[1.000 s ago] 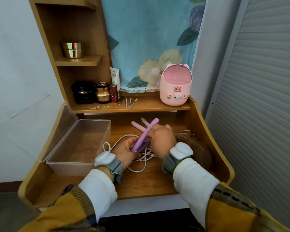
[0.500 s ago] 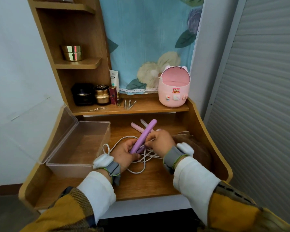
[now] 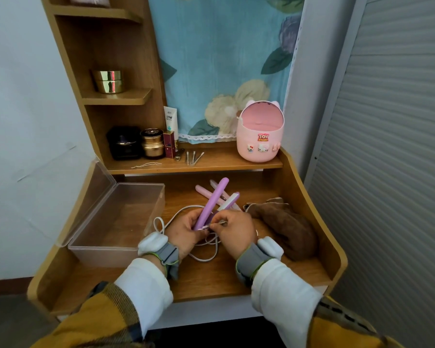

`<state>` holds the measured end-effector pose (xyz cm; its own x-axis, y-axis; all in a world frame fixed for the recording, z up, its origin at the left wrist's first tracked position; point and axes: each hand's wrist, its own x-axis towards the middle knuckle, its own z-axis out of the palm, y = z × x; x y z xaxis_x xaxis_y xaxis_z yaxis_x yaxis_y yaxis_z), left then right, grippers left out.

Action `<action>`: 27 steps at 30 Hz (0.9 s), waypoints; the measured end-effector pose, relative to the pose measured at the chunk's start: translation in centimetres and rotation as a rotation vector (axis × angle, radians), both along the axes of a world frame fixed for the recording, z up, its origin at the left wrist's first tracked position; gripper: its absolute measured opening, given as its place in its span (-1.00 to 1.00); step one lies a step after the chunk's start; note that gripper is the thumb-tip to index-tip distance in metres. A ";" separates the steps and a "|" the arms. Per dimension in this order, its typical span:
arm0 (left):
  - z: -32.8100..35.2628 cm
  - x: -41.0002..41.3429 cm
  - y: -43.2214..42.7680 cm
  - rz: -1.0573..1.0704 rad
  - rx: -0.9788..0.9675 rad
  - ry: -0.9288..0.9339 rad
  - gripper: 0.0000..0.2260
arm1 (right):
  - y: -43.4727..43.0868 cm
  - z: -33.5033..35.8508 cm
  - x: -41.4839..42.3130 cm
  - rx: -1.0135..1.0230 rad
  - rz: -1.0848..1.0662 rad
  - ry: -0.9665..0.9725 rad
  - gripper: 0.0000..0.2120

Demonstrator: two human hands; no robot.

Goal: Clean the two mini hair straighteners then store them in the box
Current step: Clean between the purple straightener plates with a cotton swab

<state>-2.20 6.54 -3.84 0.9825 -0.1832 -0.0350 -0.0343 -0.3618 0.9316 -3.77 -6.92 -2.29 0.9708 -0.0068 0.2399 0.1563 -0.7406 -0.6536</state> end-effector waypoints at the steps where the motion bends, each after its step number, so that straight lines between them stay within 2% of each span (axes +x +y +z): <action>1: -0.1 0.1 0.0 0.002 0.006 -0.002 -0.47 | 0.0 -0.1 -0.1 -0.049 0.006 -0.010 -0.87; 6: -0.4 0.3 0.0 0.016 0.002 -0.008 -0.49 | 1.3 -0.3 -0.6 -0.324 0.065 -0.100 -0.79; 8: -0.3 0.2 0.0 0.013 0.032 -0.018 -0.51 | 1.8 -0.5 -0.6 -0.339 0.051 -0.071 -0.80; 11: -0.5 0.4 0.1 0.002 0.051 -0.036 -0.49 | 1.6 -0.7 -0.1 -0.182 -0.045 0.031 -0.82; 12: -0.5 0.4 0.0 0.003 0.059 -0.044 -0.49 | 1.5 -0.6 -0.1 -0.184 -0.057 0.037 -0.81; 15: -0.3 0.2 -0.3 0.017 0.066 -0.041 -0.53 | 1.8 -0.4 -0.4 -0.392 0.024 -0.002 -0.79; 17: -0.2 0.1 -0.3 0.028 0.046 -0.025 -0.53 | 1.4 -0.4 -0.6 -0.377 0.040 -0.043 -0.79; 21: -0.5 0.5 -0.3 0.055 0.061 -0.021 -0.49 | -0.4 -0.1 0.0 0.012 -0.183 0.010 -0.86; 23: -0.6 0.6 -0.4 0.059 0.074 -0.017 -0.49 | -0.6 -0.1 0.3 0.017 -0.175 0.009 -0.87; 27: -0.7 0.4 -0.4 0.050 0.100 -0.043 -0.47 | 0.0 -0.4 0.3 -0.131 -0.087 0.036 -0.84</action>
<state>-1.76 6.13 -4.55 0.9912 -0.1318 -0.0082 -0.0532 -0.4553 0.8887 -3.43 -6.92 -2.69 0.9759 -0.0625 0.2089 0.0655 -0.8298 -0.5542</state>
